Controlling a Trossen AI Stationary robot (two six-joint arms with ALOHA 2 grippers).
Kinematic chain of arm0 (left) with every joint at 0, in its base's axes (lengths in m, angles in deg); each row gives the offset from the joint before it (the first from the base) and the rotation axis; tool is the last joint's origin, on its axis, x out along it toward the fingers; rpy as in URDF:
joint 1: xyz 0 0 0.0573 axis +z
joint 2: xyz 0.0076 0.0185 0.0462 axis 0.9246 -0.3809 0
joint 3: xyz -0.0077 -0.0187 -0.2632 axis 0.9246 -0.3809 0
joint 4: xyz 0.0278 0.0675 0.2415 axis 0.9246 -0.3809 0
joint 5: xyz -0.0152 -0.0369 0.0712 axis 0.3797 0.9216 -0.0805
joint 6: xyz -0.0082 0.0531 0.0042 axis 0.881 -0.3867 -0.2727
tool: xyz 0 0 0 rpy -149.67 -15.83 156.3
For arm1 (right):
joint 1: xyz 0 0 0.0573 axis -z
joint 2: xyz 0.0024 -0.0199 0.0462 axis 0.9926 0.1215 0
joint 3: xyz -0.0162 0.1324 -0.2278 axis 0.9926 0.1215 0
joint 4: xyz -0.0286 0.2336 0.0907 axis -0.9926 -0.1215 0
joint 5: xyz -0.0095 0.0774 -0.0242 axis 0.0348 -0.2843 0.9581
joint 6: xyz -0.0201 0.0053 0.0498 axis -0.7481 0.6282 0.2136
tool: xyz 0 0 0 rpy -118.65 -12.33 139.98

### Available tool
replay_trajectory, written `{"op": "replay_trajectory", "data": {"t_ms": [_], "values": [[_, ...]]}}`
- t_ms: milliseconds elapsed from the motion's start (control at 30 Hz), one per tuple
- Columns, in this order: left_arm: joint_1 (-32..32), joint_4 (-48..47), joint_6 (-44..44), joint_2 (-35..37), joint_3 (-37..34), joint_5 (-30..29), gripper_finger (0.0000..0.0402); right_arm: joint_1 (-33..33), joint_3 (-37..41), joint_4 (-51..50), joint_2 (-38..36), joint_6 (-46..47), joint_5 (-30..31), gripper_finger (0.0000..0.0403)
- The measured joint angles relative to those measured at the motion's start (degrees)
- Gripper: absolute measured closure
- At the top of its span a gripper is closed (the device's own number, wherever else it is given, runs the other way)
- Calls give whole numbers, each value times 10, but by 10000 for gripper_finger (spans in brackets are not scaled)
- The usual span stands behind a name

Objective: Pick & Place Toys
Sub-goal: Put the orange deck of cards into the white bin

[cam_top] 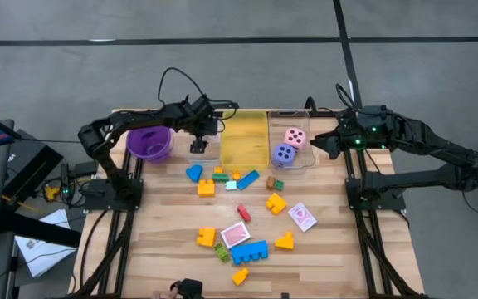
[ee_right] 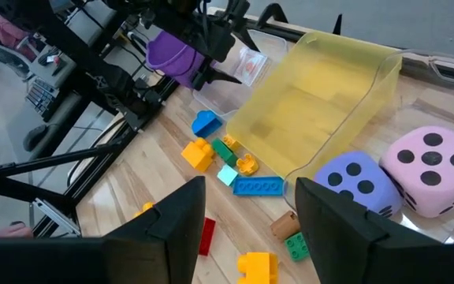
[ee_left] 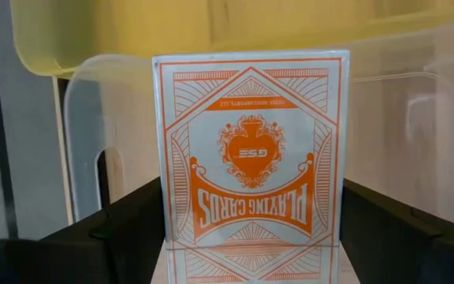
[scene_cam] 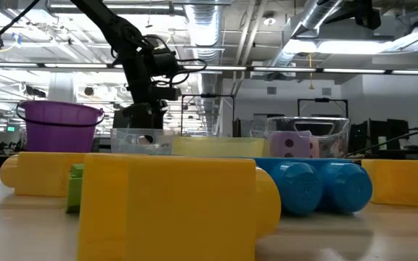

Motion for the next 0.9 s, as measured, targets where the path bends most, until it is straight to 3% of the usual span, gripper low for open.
{"op": "replay_trajectory", "data": {"t_ms": [900], "values": [[19, 3, -13, 0, 0, -1, 82, 0, 0, 0, 0, 0, 0, 214]]}}
